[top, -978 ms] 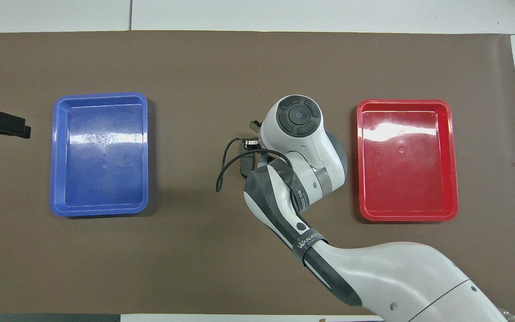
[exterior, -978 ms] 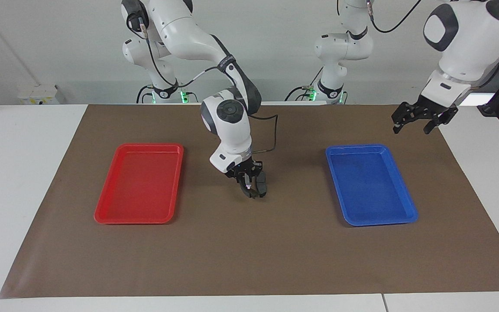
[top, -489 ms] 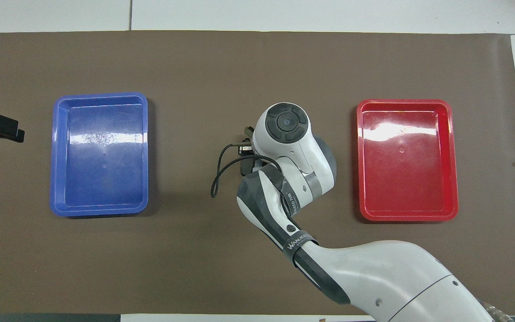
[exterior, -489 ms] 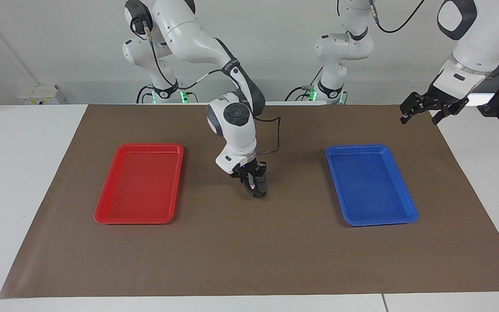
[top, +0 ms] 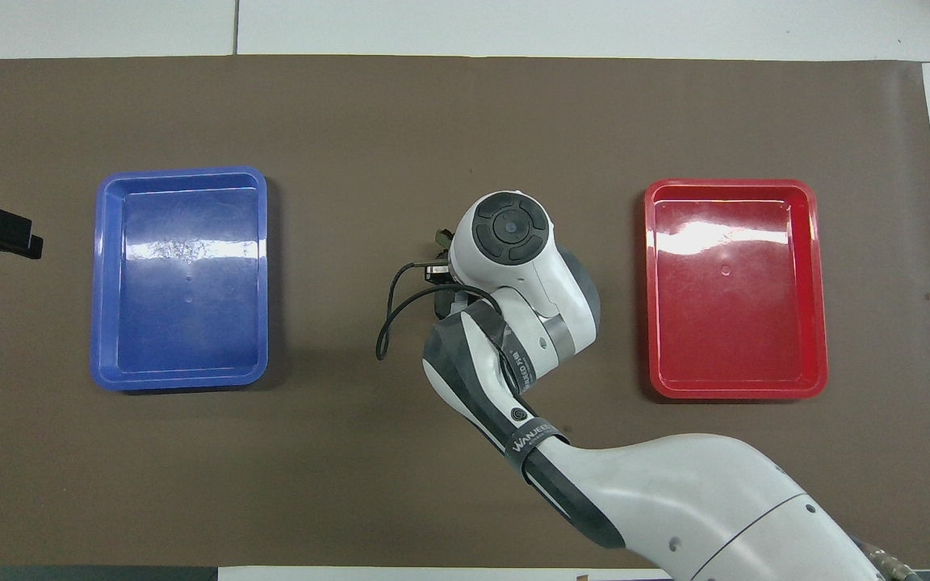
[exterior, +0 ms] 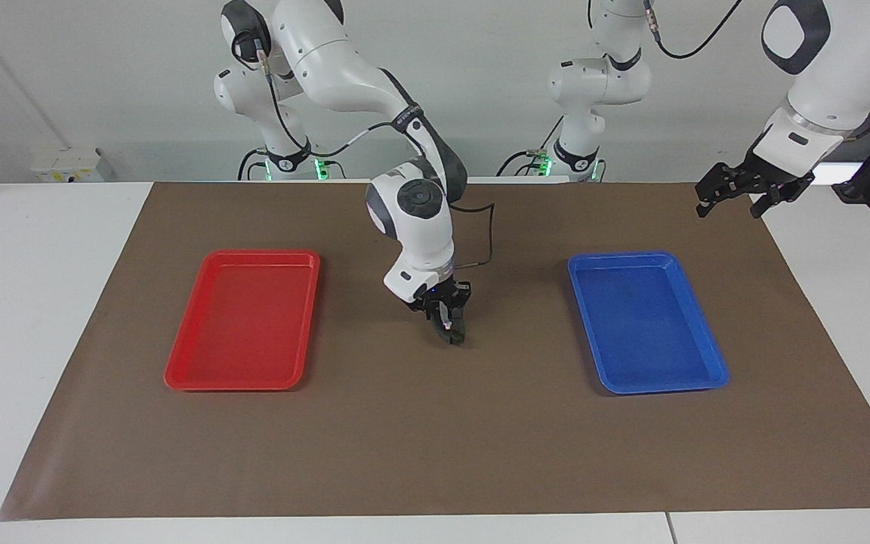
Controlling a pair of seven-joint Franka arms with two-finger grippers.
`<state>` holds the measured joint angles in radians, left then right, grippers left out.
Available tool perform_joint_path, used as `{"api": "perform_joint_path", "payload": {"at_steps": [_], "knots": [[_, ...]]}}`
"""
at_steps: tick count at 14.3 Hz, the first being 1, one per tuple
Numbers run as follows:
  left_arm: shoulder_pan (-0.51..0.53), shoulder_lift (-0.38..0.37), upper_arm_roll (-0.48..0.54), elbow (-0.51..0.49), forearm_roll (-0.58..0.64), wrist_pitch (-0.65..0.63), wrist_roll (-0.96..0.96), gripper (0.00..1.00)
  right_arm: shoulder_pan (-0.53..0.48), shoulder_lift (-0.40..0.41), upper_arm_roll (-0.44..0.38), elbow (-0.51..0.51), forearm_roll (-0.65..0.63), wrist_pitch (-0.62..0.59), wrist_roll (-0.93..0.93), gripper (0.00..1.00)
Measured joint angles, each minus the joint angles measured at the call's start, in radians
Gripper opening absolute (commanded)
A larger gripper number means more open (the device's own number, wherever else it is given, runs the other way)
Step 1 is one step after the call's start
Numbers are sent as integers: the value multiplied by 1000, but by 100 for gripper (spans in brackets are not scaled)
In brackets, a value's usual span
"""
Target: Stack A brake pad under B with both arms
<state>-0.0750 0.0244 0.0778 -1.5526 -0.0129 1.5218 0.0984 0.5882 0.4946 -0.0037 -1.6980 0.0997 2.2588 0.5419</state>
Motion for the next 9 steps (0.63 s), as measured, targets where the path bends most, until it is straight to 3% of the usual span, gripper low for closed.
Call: {"api": "perform_joint_path", "payload": {"at_steps": [9], "knots": [[0,0,0,0,0,-1,0,99,9,11,0,-6,0,21,0,0]]}}
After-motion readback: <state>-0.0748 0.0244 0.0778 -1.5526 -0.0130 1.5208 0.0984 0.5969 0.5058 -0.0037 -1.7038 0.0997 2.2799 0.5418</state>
